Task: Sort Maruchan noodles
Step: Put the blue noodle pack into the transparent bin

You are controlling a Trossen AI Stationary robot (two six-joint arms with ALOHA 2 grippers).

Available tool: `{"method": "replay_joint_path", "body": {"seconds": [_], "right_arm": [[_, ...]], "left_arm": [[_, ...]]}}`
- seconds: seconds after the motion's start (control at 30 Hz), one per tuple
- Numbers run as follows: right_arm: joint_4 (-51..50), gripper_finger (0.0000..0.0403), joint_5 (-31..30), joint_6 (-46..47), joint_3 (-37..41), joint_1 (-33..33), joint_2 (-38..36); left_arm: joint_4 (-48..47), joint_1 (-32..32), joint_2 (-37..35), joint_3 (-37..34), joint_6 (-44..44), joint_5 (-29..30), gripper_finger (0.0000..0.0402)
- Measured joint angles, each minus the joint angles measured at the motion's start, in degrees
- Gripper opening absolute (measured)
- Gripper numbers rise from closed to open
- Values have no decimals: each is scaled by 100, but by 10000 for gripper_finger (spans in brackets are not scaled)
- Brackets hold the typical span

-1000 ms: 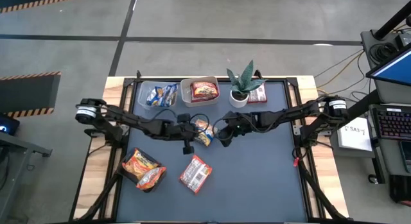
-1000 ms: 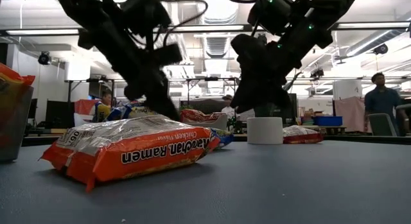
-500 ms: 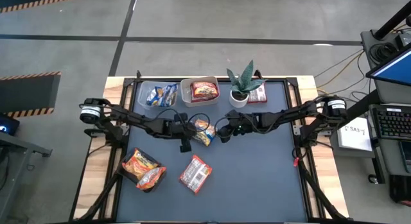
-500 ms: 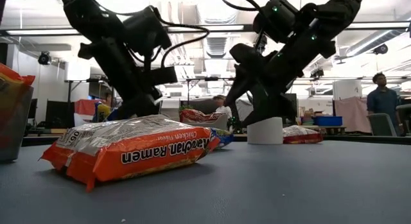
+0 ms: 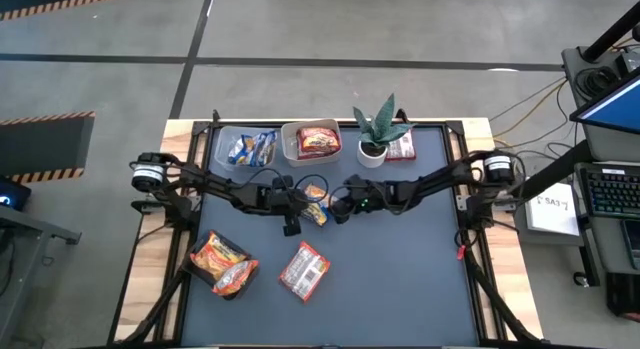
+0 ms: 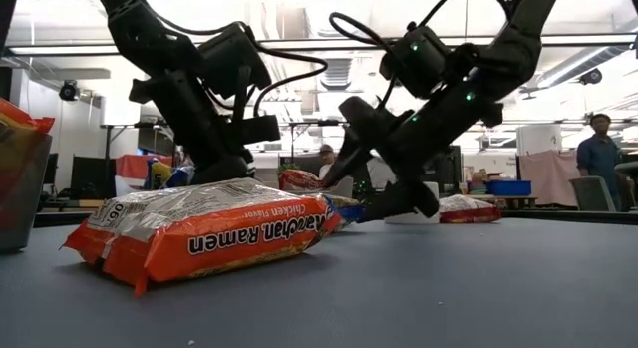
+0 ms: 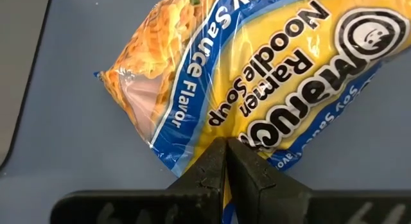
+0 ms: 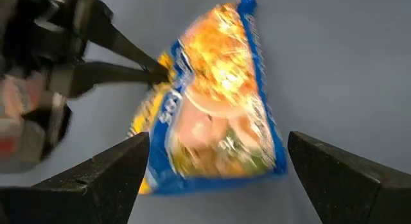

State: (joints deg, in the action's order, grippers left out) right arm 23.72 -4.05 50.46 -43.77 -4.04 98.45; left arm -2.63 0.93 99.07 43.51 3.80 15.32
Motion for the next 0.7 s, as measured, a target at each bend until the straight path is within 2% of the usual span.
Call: {"method": "replay_joint_path", "body": {"seconds": [0.4,0.53,0.7], "right_arm": [[1647,358,83,154,-4,-41,794],[1778,354,128,127,-7,-47,822],[1804,328,170,217,-7,-58,818]], "left_arm": [[94,0,9,-58,84,-27,0],[143,0,11,-60,128,-29,0],[253,-2,17,-71,128,-34,0]]}}
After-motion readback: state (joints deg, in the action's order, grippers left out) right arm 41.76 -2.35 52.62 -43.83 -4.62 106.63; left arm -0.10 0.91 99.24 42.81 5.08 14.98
